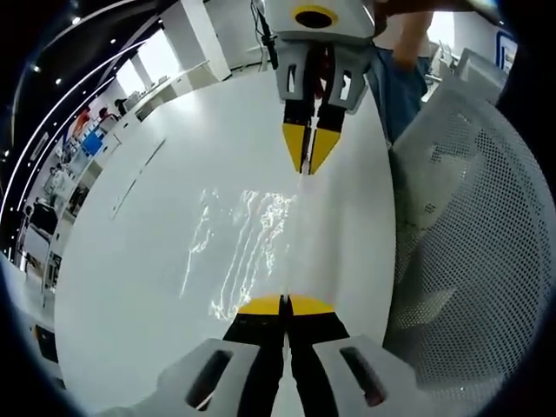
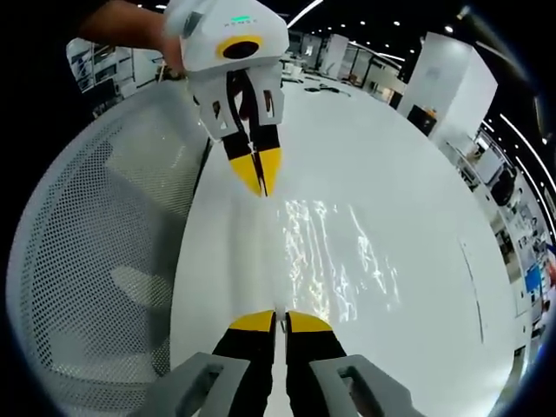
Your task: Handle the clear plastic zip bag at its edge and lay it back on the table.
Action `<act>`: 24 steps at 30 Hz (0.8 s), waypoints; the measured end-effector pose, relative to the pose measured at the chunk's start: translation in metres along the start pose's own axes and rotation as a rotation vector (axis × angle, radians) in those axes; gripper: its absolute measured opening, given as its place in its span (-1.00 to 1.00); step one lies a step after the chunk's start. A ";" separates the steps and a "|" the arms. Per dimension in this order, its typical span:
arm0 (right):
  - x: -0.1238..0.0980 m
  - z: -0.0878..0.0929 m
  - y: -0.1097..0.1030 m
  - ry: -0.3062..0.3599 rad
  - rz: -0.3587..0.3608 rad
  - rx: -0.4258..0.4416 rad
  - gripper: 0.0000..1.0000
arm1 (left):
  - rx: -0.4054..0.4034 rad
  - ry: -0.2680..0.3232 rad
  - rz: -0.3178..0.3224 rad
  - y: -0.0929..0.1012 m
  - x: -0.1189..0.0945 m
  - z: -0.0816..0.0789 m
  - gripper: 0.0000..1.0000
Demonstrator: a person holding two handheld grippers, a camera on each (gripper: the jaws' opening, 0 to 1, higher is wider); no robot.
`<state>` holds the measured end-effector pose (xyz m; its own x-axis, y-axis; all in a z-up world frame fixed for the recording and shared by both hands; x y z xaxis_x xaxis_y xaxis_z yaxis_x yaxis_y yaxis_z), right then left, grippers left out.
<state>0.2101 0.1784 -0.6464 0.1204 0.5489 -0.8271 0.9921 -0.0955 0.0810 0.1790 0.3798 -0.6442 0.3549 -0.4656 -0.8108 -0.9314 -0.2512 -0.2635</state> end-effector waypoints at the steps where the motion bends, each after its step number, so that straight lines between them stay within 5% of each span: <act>1: 0.000 0.000 0.000 0.000 0.002 0.001 -1.00 | -0.001 0.000 0.001 0.000 0.001 0.000 -1.00; 24: -0.002 -0.003 -0.004 0.002 0.008 0.013 -0.96 | 0.006 0.008 -0.029 -0.002 -0.004 0.001 -1.00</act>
<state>0.2062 0.1802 -0.6440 0.1288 0.5500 -0.8252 0.9905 -0.1110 0.0806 0.1792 0.3832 -0.6409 0.3820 -0.4651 -0.7986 -0.9213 -0.2591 -0.2898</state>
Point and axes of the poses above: the point that each gripper's makers call its tool centre point, and the gripper's own axes: x roughly forward along the fingers, y roughly to its right, z roughly out of its underside, the point moved 10 cm from there along -x, roughly backward along the fingers, and after that the axes turned 7 degrees about x, right-handed, at the moved point
